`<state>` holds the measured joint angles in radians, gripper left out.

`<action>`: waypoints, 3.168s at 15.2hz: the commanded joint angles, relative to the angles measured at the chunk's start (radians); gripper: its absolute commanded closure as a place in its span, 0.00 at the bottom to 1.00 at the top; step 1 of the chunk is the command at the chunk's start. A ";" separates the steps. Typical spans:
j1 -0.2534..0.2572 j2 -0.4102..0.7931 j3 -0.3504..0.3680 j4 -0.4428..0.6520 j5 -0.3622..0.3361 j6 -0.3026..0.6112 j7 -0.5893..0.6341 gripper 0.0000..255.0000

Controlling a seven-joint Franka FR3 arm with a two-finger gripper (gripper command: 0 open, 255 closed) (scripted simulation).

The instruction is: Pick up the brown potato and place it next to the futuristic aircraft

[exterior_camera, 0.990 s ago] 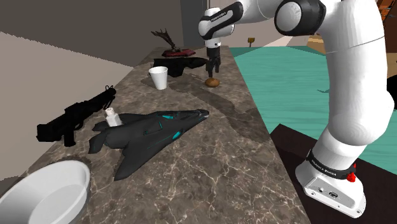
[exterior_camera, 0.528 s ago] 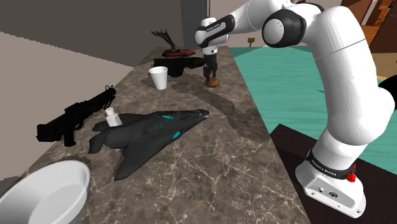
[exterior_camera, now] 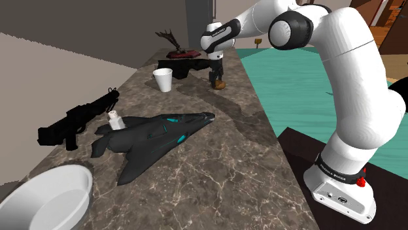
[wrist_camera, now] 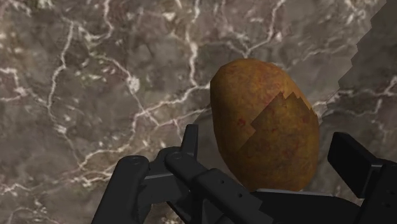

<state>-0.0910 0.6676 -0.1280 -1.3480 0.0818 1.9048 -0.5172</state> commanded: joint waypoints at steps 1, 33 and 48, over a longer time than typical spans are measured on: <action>0.000 0.000 0.000 0.000 0.000 0.000 0.000 0.00; -0.006 -0.050 -0.005 0.202 -0.008 -0.251 0.007 1.00; 0.056 -0.292 -0.001 -0.043 -0.032 -0.246 0.062 1.00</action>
<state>-0.0488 0.4233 -0.1310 -1.3183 0.0547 1.6329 -0.4676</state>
